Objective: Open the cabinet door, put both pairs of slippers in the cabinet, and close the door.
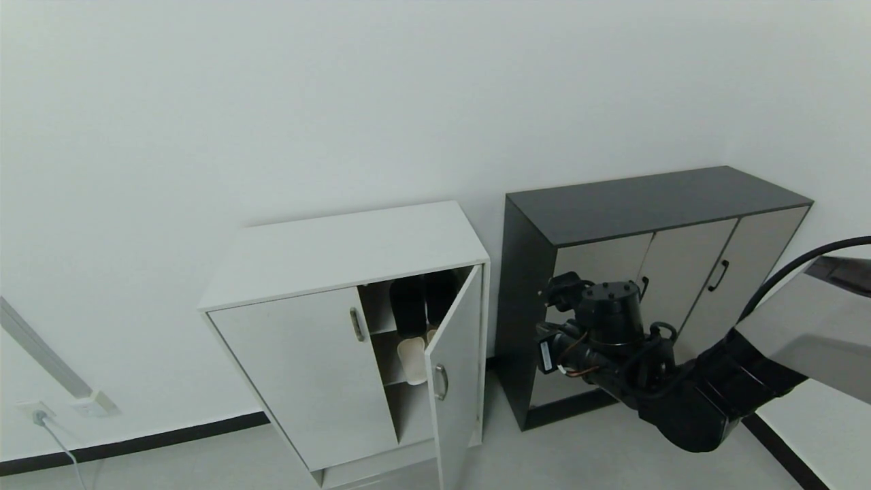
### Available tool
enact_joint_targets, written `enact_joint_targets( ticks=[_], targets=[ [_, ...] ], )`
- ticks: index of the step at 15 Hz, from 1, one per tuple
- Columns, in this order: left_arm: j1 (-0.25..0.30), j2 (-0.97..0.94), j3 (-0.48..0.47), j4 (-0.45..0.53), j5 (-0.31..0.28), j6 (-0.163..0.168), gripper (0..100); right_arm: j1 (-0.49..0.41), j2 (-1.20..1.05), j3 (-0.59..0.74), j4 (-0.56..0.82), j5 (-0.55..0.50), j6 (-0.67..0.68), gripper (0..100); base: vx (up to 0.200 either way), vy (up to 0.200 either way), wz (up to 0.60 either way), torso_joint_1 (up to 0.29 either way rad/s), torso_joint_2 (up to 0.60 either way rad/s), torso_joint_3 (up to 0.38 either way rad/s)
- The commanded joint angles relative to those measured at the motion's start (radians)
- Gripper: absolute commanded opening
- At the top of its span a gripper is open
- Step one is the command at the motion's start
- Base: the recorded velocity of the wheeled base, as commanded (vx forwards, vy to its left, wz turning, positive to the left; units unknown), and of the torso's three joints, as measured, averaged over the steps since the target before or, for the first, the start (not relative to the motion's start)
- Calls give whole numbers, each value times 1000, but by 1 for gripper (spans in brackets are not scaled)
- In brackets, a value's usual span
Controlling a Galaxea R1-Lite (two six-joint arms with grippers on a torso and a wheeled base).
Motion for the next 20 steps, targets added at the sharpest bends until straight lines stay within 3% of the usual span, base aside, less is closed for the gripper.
enact_joint_targets(
  ticks=[1,4,10,15,20],
  targets=[
    [0,1,0,0,1,-1,0,7,-2,4,-7,0,0,0,0,0,600,7,7,7],
    [0,1,0,0,-1,4,0,7,-5,7,-15,0,0,0,0,0,600,12,9,1],
    [0,1,0,0,1,2,0,4,-23,41,-72,-1,-29,0,0,0,0,0,0,0],
    [0,1,0,0,-1,2,0,21,-123,216,-70,22,-43,0,0,0,0,0,0,0],
    [0,1,0,0,-1,2,0,46,-115,323,-93,28,-42,0,200,0,0,-3,-2,4]
  ],
)
